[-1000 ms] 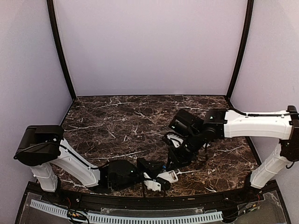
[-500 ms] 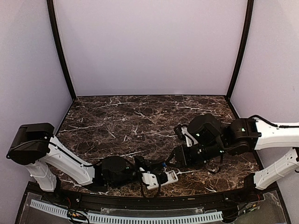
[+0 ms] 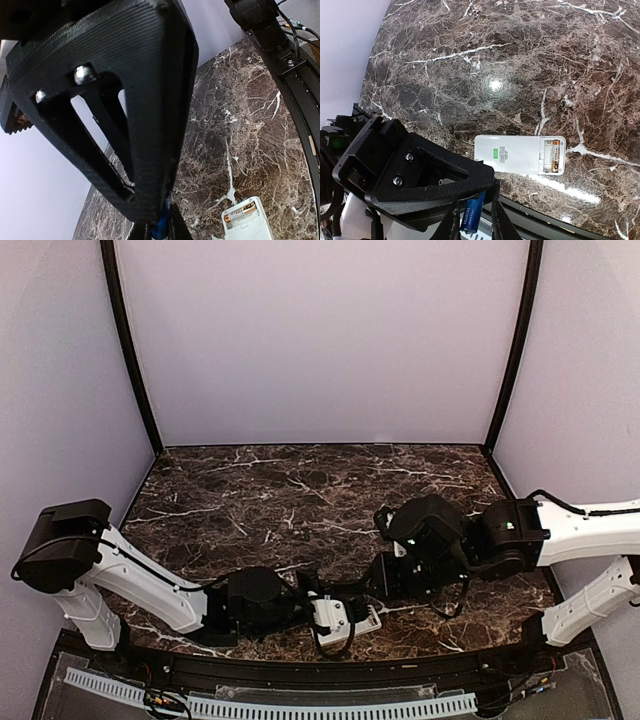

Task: Load the batteries into the remote control
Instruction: Adjust the battery, then place the battery in the battery compartment.

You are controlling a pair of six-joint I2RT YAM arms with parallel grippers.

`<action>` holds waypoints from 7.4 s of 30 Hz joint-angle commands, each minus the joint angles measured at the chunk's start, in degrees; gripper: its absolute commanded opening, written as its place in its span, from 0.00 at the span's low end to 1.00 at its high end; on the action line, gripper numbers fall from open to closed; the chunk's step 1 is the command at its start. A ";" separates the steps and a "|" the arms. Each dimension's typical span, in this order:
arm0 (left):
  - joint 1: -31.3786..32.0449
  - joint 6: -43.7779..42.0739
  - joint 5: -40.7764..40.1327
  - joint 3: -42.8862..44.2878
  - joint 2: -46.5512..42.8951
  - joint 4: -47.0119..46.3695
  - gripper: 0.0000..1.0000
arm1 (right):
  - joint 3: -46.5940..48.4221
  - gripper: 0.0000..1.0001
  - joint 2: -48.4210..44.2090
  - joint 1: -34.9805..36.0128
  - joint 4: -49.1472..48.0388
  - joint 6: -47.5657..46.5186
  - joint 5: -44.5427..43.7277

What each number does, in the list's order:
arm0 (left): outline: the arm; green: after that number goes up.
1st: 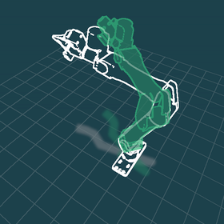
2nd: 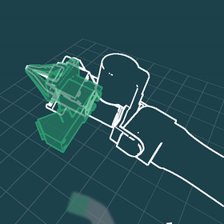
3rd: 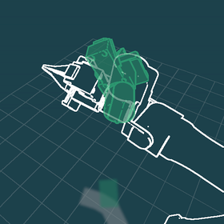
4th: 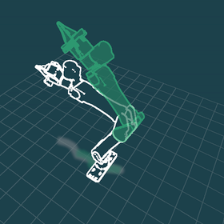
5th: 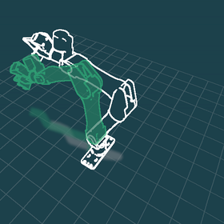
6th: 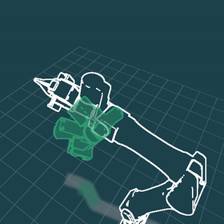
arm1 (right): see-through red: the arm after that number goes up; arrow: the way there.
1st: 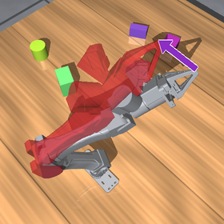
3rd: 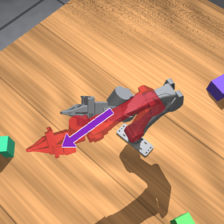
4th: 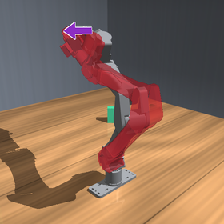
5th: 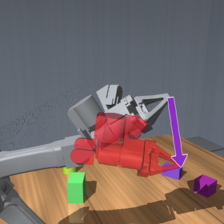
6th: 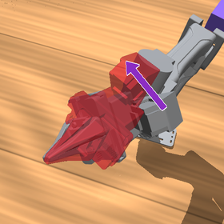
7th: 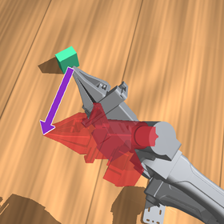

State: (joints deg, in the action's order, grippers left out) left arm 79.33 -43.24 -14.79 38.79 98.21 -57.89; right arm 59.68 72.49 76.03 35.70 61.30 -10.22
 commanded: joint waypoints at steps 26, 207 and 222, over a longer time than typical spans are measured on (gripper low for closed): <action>-0.87 2.37 -0.03 0.86 -3.63 2.95 0.00 | -0.29 0.13 1.97 0.25 1.25 0.82 2.94; -5.77 41.84 22.07 0.29 6.03 44.53 0.29 | 11.16 0.00 37.66 -15.92 17.26 -14.66 17.52; -5.77 41.24 21.83 0.11 5.67 44.81 0.29 | 10.60 0.18 36.73 -15.22 17.09 -13.66 13.53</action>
State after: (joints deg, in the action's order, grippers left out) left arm 73.21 -1.37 3.22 41.43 101.25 -20.16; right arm 71.57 107.02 61.17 52.88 47.59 10.85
